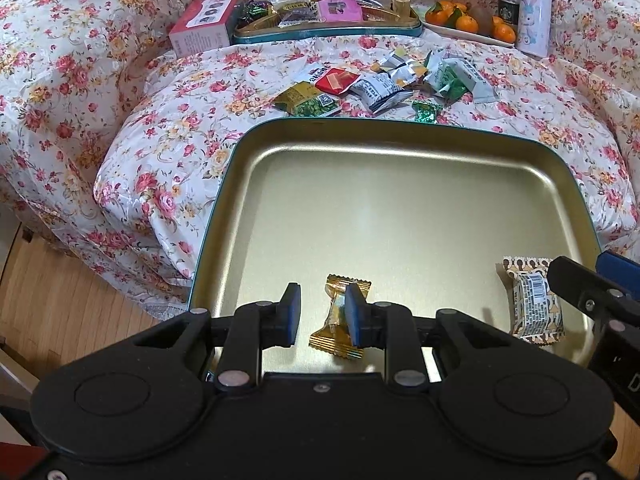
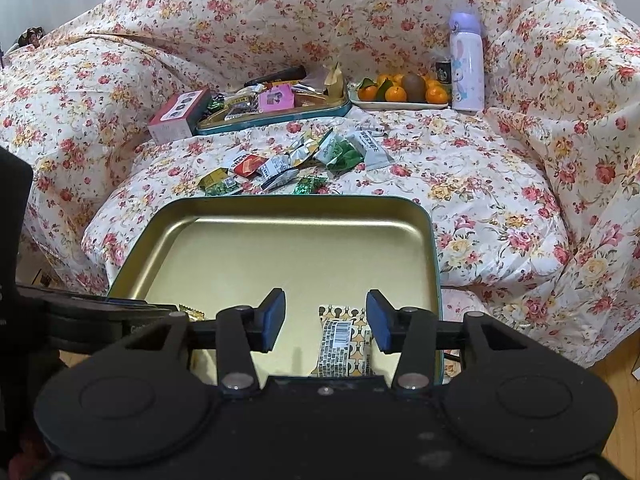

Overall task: Organize snacks
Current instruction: 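Open the left tool to drop the candy while the right tool releases the bar into the tray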

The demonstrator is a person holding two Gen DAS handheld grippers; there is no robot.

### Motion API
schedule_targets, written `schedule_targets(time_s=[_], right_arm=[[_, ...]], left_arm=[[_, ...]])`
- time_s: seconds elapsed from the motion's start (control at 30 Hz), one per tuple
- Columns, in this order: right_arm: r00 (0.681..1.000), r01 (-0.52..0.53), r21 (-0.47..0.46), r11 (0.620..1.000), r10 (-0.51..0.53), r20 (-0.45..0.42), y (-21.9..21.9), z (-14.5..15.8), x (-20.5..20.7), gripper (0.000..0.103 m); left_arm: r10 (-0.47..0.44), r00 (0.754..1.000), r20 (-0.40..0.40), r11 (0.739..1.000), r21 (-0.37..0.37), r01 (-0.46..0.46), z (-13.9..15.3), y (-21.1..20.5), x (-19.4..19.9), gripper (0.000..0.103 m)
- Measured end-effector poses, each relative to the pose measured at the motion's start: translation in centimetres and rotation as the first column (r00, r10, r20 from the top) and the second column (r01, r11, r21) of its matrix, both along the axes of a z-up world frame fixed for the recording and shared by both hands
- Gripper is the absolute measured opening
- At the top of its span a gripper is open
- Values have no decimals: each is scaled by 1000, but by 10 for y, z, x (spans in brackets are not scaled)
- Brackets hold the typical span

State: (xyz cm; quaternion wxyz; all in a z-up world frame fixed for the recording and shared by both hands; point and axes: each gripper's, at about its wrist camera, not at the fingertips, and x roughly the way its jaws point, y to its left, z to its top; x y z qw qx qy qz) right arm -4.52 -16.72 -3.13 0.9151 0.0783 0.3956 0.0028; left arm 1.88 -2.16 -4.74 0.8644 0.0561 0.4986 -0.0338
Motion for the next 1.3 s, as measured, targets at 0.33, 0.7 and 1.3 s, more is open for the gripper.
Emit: schedule_targets(time_s=[0.33, 0.7, 1.3], right_arm=[[1000, 1, 2, 1000, -1, -5, 1, -1, 0, 48], [1000, 3, 1, 1000, -3, -4, 1, -1, 0, 49], [1000, 1, 15, 1000, 0, -29, 3, -5, 0, 50]], left_arm=[[-3, 1000, -10, 1000, -2, 3, -1, 1, 0, 34], [-5, 1000, -17, 1000, -7, 5, -1, -1, 0, 34], [-5, 999, -54, 1000, -22, 4, -5, 3, 2, 34]])
